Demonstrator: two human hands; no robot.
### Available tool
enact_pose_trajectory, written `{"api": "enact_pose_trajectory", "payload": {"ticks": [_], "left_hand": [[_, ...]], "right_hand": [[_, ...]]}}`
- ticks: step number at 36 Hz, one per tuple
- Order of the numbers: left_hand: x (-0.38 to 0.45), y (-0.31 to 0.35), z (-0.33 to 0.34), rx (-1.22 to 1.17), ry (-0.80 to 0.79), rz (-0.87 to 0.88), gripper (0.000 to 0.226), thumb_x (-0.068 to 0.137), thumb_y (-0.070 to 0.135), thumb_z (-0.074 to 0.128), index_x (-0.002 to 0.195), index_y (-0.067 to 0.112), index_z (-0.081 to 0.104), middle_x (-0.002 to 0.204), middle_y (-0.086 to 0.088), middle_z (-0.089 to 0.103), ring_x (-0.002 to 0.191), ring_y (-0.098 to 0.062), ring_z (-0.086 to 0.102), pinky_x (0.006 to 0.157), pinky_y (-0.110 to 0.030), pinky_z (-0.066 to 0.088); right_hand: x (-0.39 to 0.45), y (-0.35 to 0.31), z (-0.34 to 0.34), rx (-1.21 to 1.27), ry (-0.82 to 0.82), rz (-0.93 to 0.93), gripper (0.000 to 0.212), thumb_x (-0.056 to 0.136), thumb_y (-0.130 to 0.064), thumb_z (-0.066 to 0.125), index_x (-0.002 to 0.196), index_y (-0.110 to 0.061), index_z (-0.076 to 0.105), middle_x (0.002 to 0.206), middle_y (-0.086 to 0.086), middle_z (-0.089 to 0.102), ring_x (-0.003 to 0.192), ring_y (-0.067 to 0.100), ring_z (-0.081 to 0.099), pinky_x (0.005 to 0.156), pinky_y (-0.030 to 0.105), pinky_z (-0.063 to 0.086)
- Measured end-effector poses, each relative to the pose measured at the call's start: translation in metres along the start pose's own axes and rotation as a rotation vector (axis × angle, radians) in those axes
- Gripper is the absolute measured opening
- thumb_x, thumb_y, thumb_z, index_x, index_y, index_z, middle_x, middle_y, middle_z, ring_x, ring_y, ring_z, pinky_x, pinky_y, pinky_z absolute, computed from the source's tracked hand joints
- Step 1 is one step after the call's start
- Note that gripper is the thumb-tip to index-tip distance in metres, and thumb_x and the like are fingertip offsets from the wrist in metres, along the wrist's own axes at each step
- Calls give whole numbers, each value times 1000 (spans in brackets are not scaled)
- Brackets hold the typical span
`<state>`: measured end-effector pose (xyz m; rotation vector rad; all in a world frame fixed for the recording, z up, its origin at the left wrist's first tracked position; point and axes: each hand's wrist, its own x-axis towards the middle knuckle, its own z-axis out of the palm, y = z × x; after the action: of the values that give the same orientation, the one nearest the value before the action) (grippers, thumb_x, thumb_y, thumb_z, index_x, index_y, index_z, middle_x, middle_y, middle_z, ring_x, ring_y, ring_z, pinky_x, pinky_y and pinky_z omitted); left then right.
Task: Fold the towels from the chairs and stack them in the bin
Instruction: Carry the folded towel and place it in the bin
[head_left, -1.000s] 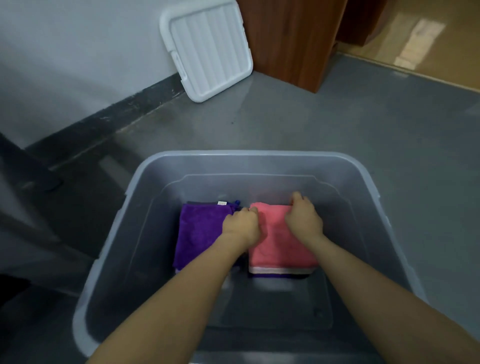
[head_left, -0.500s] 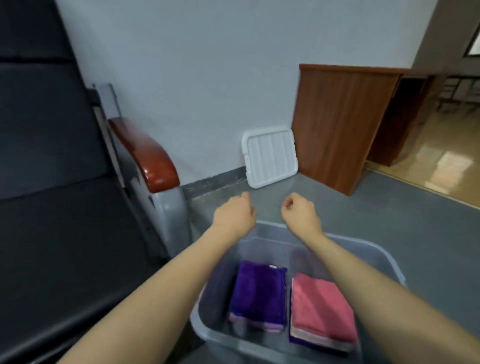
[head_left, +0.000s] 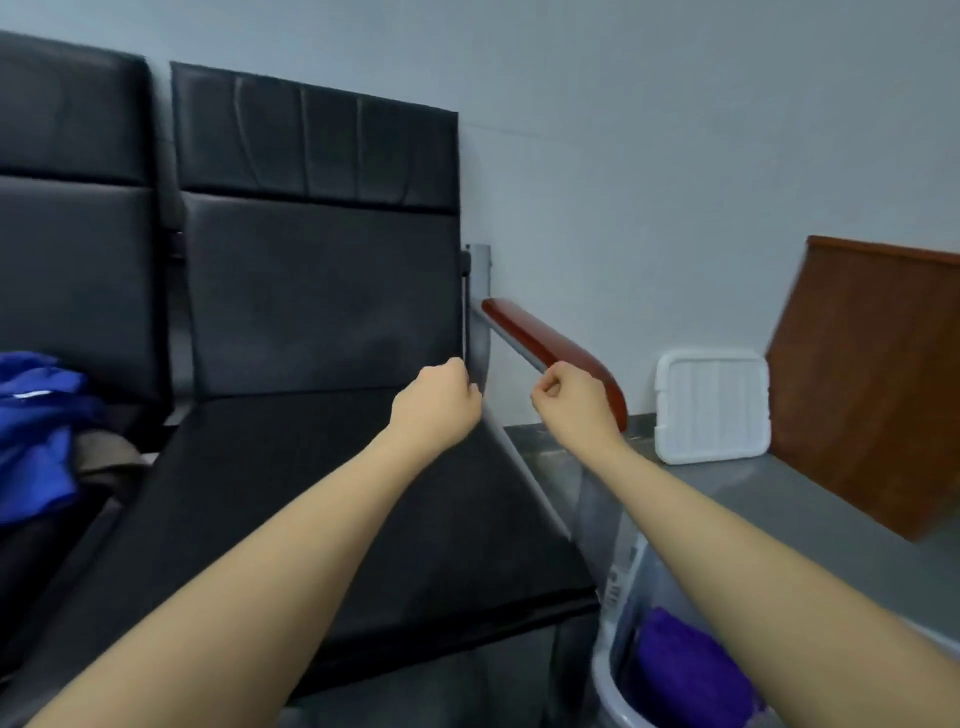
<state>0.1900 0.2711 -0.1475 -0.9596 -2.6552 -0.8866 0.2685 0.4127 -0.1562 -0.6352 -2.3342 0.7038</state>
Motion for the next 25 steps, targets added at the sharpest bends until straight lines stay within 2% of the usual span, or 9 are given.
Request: {"api": "enact_pose_trajectory", "payload": {"ticks": [9, 14, 17, 23, 25], "left_hand": [[-26, -126, -73, 101, 117, -332, 22, 96, 24, 39, 103, 9, 53, 92, -4, 58, 78, -25, 56, 63, -30, 41], [-48, -188, -111, 139, 185, -510, 21, 93, 23, 40, 98, 8, 54, 99, -9, 61, 89, -31, 58, 68, -32, 43], [-59, -222, -131, 172, 221, -573, 15, 90, 19, 42, 89, 7, 52, 98, -12, 64, 90, -33, 60, 65, -31, 40], [-70, -286, -164, 239, 255, -635, 19, 91, 12, 43, 90, 0, 58, 101, -19, 64, 95, -35, 59, 70, -32, 37], [-70, -308, -172, 296, 252, -654, 21, 91, 10, 43, 96, -1, 59, 106, -20, 63, 97, -35, 59, 72, -34, 40]], "right_hand": [[-2, -110, 113, 118, -285, -129, 14, 89, -18, 50, 76, -20, 56, 77, 1, 64, 72, 21, 63, 71, 40, 56], [-4, -174, 169, 189, -428, -240, 13, 90, -17, 51, 79, -20, 58, 80, 0, 64, 75, 20, 64, 75, 42, 56], [-9, -211, 201, 226, -485, -302, 10, 89, -17, 52, 82, -17, 60, 81, 0, 63, 79, 19, 62, 78, 41, 55], [-22, -277, 267, 280, -589, -408, 13, 85, -15, 54, 74, -22, 56, 87, 4, 66, 85, 24, 61, 79, 37, 51], [-22, -292, 290, 299, -618, -429, 14, 85, -15, 55, 74, -23, 55, 90, 5, 67, 88, 26, 61, 80, 37, 51]]}}
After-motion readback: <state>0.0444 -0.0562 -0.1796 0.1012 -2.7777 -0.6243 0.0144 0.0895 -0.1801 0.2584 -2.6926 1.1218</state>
